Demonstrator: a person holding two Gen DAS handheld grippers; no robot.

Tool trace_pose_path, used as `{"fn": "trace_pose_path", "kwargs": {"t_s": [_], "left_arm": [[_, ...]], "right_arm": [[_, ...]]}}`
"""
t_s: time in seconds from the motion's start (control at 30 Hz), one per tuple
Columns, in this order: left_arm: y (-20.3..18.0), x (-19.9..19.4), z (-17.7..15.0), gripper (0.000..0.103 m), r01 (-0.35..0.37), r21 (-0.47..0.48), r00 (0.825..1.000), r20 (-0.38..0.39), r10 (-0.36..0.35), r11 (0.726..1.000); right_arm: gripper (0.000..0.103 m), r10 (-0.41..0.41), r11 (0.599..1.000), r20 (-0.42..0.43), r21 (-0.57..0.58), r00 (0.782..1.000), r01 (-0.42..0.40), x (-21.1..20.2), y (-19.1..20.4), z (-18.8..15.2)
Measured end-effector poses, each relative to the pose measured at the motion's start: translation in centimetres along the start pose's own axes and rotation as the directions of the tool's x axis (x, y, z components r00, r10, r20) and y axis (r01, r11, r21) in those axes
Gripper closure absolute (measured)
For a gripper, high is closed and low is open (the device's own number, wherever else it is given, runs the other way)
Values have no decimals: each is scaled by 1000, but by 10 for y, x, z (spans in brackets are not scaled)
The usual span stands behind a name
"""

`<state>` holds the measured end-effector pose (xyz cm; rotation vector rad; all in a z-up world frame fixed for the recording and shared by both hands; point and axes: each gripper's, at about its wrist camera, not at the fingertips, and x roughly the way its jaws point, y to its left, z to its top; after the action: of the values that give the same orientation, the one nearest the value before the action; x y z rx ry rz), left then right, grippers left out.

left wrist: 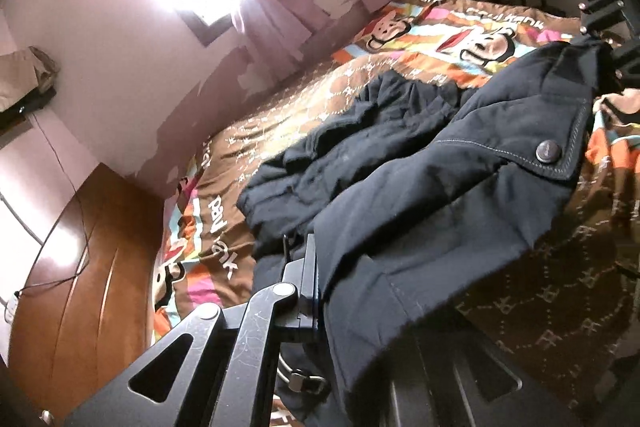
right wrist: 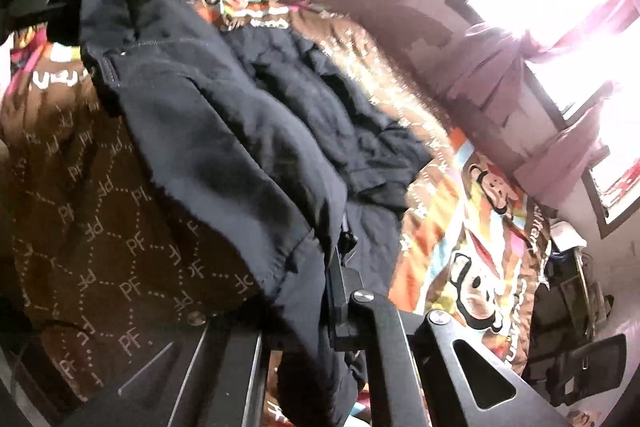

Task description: Fold large clothes

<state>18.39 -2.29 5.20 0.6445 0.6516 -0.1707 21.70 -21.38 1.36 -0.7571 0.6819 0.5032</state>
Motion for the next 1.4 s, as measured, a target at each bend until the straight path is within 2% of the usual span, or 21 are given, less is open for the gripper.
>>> {"fn": "trace_pose_path", "kwargs": {"t_s": [0.2,0.37,0.5,0.63,0.93,1.13,1.4], "left_arm": [[10,-37,5,100,35,-60,999,20,-33,998],[21,-27,11,100,48,-130,999,1,-48,990],[25,-7,17,100,44,-150,999,-23,-48,988],[33,2,26,100,46,-184,999,-9,-48,982],[71,53,72,100,20,-230,1000,-6,-22,973],[92,105,96,99,-1,-230,999,-34,-8,973],[111,192,106,99,-5,-247,997,-76,-14,969]], "right_arm": [[98,-22,1000,85,9,996,21,-63,-6,1],[98,-22,999,122,25,992,19,-81,-12,14],[98,-13,999,122,49,992,8,-63,-20,27],[98,-2,992,128,122,992,-14,-39,-39,41],[97,-18,964,132,265,991,-18,14,-93,74],[97,0,946,144,320,990,-47,57,-125,94],[97,8,934,148,353,989,-60,132,-151,110]]}}
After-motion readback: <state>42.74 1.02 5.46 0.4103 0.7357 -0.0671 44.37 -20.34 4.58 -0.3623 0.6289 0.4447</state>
